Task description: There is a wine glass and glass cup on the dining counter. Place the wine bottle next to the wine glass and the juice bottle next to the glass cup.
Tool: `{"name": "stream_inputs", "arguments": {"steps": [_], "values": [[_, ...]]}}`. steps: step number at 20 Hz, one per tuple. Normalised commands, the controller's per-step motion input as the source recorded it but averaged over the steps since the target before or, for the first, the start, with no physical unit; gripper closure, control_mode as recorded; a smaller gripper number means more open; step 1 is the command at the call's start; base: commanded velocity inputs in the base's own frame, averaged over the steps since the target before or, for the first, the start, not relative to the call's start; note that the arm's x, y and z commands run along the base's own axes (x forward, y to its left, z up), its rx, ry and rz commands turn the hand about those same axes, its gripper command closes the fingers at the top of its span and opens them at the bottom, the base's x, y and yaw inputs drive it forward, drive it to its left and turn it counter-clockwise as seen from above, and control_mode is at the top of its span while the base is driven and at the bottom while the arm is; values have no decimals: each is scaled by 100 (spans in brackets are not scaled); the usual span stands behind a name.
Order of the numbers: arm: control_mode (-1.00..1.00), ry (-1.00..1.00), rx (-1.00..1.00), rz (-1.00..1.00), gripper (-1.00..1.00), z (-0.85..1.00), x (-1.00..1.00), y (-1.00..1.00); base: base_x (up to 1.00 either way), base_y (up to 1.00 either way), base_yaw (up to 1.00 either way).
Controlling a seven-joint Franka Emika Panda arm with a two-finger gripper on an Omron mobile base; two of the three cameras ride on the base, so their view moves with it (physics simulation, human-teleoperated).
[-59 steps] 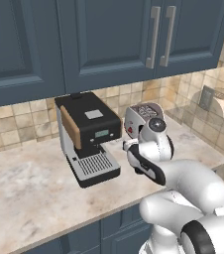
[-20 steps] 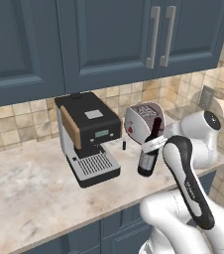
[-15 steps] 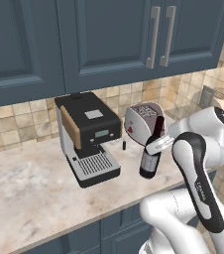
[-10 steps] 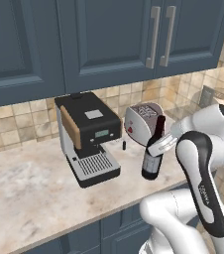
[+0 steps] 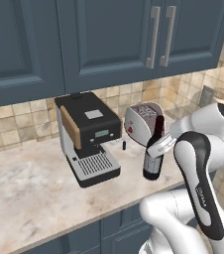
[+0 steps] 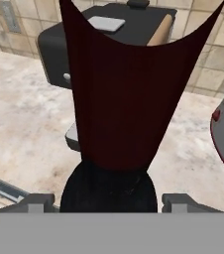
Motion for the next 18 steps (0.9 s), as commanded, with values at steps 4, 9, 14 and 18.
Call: {"name": "stream_inputs", "arguments": {"steps": [4,9,14,18], "values": [[-100,0,0,0,100,0,0,0,0,0,0],[100,0,0,0,100,0,-3,0,-5,2,0],[100,0,0,0,100,0,0,0,-58,18,1],[100,0,0,0,100,0,0,0,-64,22,1]]}}
